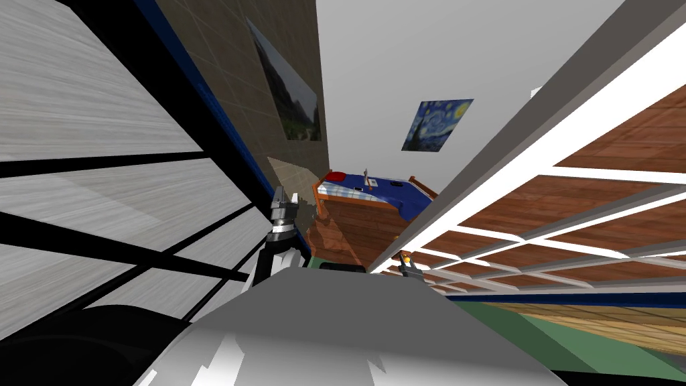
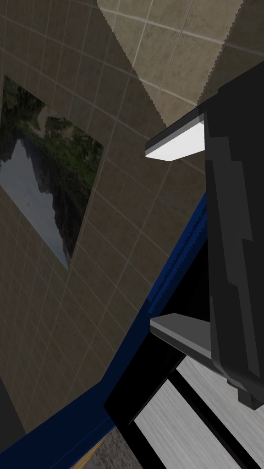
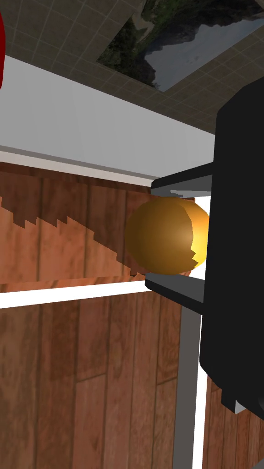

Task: Pull the door open

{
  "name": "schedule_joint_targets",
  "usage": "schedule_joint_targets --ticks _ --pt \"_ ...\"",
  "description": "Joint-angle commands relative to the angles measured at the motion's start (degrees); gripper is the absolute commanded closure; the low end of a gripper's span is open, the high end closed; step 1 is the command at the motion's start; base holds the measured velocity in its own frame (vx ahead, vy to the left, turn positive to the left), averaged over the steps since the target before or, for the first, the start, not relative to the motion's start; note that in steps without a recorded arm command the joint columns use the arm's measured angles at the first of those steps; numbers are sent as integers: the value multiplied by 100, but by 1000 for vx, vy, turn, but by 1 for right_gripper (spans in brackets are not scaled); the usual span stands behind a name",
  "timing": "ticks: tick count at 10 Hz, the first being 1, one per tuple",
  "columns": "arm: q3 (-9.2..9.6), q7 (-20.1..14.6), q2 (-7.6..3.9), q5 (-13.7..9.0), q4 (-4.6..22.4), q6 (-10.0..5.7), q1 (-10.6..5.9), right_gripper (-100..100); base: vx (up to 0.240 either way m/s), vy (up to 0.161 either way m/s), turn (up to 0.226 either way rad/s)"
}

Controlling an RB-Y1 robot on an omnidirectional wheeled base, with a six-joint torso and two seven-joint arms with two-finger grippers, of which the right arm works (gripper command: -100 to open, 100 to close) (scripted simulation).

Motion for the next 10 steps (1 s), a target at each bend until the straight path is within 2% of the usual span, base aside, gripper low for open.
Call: schedule_joint_targets --ticks 1,10 --pt "31 -198 -8 -52 -5 -7 18 100 -13 -6 34" --pt "188 -1188 -47 -309 -28 -44 105 100 -21 -7 33"
